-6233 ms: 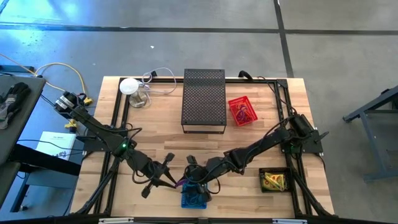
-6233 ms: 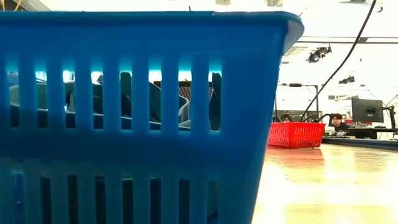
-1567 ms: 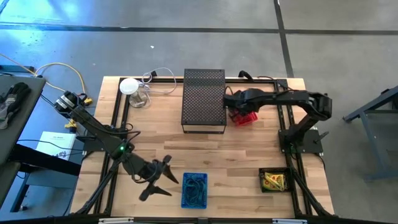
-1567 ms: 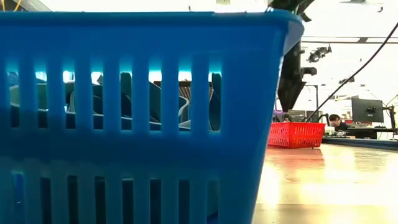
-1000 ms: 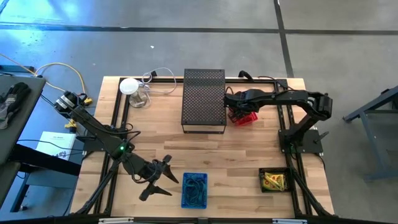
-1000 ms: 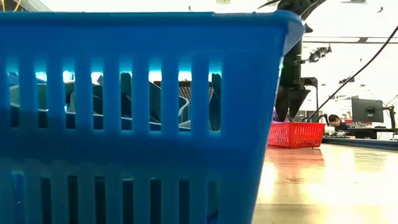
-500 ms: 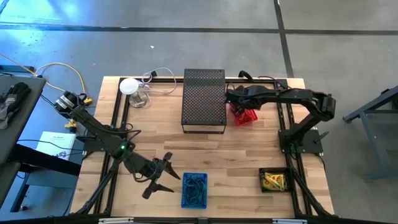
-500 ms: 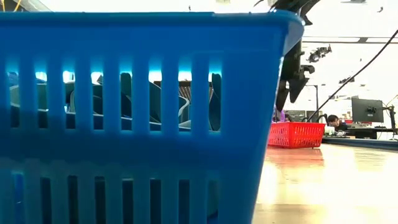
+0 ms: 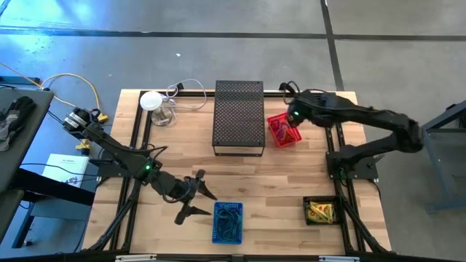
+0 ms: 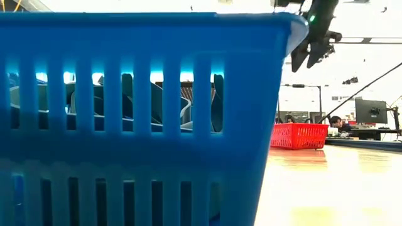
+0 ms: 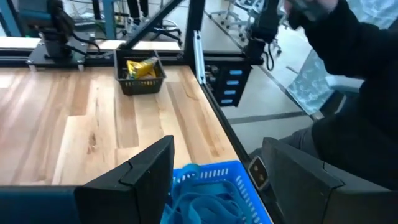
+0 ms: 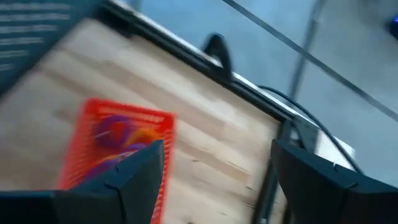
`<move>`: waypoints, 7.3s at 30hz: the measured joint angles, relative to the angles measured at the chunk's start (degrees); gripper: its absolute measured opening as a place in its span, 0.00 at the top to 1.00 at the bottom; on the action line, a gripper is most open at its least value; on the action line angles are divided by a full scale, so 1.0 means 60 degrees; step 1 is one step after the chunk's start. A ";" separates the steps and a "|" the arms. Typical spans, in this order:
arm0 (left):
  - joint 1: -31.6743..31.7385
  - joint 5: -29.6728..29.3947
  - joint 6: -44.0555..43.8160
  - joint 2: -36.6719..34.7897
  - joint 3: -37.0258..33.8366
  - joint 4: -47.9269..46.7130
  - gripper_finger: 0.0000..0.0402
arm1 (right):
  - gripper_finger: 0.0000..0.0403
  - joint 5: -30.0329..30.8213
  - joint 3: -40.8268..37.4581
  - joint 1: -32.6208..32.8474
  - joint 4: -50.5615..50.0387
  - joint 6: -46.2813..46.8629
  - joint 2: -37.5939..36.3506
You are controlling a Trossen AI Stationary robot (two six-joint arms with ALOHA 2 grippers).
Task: Pick & Place Office Desk Supplies
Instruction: Put the red bin with spring keychain on the shelf, then put the blue bin with rubber bands on the shelf
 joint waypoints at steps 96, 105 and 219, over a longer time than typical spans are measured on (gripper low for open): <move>0.1235 -0.0237 0.0421 0.1002 0.0000 0.0754 0.41 | 0.99 -0.3126 -0.2844 0.1949 0.1890 -0.4157 0.2481; 0.1154 -0.0173 -0.0136 0.1304 0.0000 0.0774 0.41 | 0.99 -0.2399 -0.1070 0.3495 -0.0579 -0.2804 0.2314; 0.0105 -0.4000 -0.1166 -0.0743 0.0000 -0.3010 0.41 | 0.54 -0.3023 1.0531 0.1286 -0.2690 -0.8282 0.7857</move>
